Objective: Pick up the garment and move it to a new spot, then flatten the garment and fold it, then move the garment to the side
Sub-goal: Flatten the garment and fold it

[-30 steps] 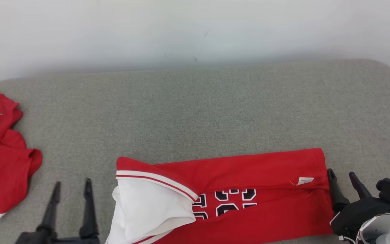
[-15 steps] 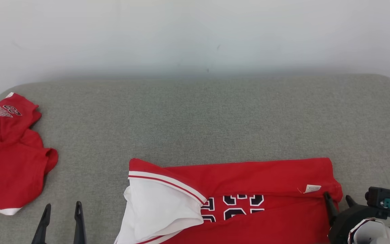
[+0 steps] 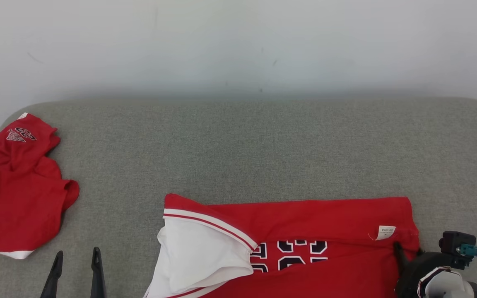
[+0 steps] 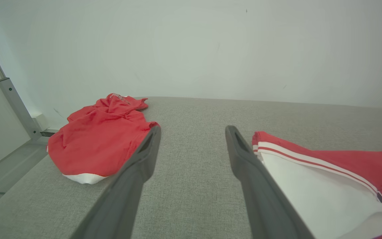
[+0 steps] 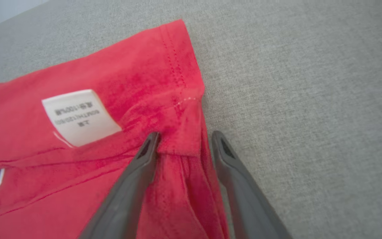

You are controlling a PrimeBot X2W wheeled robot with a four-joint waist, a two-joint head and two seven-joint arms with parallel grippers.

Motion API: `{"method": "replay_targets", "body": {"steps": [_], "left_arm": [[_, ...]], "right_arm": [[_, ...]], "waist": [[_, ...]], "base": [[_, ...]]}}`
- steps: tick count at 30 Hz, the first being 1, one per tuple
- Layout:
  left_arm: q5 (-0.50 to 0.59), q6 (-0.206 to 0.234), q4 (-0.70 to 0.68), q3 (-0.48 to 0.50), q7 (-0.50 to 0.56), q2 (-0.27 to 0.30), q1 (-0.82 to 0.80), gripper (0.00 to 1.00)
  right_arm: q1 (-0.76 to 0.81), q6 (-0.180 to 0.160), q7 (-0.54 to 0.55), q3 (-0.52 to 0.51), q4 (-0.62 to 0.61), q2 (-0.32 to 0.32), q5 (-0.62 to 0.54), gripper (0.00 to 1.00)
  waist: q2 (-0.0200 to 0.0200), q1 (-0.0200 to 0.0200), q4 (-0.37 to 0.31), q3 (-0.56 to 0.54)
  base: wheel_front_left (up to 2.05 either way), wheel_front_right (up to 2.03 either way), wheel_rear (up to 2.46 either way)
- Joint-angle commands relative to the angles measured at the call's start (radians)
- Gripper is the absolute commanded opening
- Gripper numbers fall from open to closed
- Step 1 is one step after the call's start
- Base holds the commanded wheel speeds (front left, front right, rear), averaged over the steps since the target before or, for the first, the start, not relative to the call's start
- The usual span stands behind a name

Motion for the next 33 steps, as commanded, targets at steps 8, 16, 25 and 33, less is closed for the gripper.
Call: {"method": "replay_targets", "body": {"steps": [8, 16, 25, 33], "left_arm": [[0.019, -0.005, 0.003, 0.024, -0.003, -0.012, 0.013, 1.00], [0.029, -0.011, 0.004, 0.048, -0.003, -0.023, 0.018, 1.00], [0.035, -0.014, 0.003, 0.085, -0.003, -0.041, 0.042, 1.00], [0.044, -0.017, 0.005, 0.100, -0.003, -0.048, 0.031, 1.00]], "right_arm": [[-0.041, -0.002, -0.060, 0.048, 0.027, -0.053, 0.040, 0.00], [-0.060, -0.002, -0.084, 0.005, 0.046, -0.232, 0.039, 0.00], [-0.042, -0.002, -0.075, 0.079, -0.155, -0.216, 0.039, 0.00], [0.075, -0.002, 0.054, 0.212, -0.568, -0.079, 0.073, 0.00]], "waist": [[0.0000, 0.0001, -0.019, -0.012], [0.0000, 0.0001, -0.041, -0.017], [0.0000, 0.0001, -0.081, -0.027], [0.0000, 0.0001, -0.097, -0.030]], "base": [[0.00, 0.00, 0.00], [0.00, 0.00, 0.00], [0.00, 0.00, 0.00], [0.00, 0.00, 0.00]]}}
